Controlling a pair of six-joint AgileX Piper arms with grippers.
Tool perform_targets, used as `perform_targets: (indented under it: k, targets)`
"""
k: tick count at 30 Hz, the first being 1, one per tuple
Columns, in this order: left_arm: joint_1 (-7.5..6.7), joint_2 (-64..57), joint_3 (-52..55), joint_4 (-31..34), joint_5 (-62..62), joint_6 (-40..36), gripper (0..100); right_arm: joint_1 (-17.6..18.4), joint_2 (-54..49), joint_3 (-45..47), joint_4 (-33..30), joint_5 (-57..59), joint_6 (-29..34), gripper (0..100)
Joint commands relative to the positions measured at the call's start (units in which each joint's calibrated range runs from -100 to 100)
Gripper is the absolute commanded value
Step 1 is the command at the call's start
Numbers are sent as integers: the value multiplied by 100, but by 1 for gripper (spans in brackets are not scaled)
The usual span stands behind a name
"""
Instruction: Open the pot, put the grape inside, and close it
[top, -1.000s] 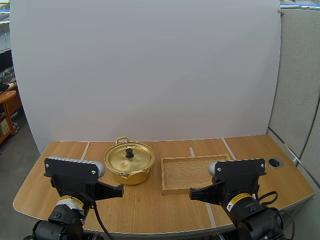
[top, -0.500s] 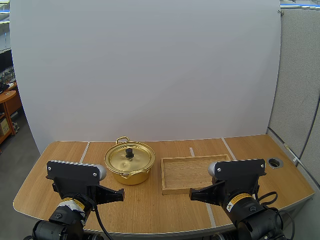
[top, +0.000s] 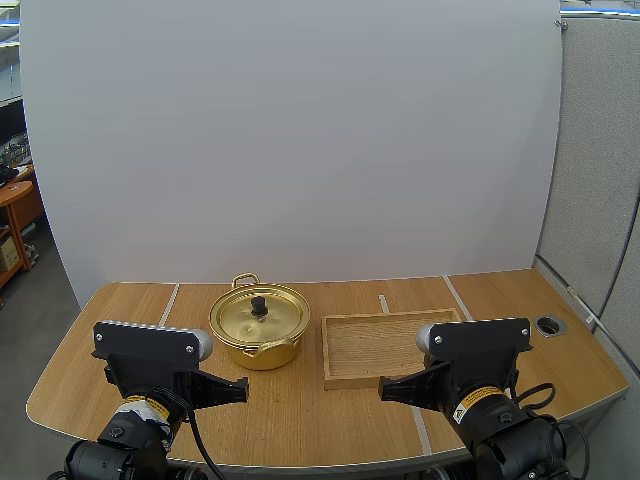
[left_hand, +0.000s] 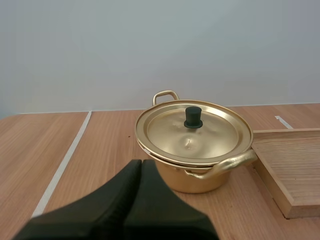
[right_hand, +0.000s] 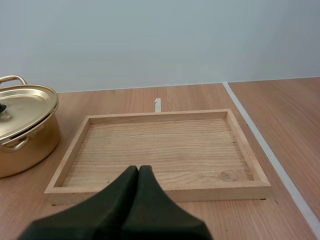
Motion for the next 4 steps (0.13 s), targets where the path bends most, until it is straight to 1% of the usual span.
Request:
perform_targets:
  k: [1, 4]
  targets:
    - [0, -22, 9, 43, -135, -51, 0, -26, -35, 21, -31, -33, -33, 0]
    - [0, -22, 9, 43, -135, -51, 0, -26, -35, 21, -31, -33, -33, 0]
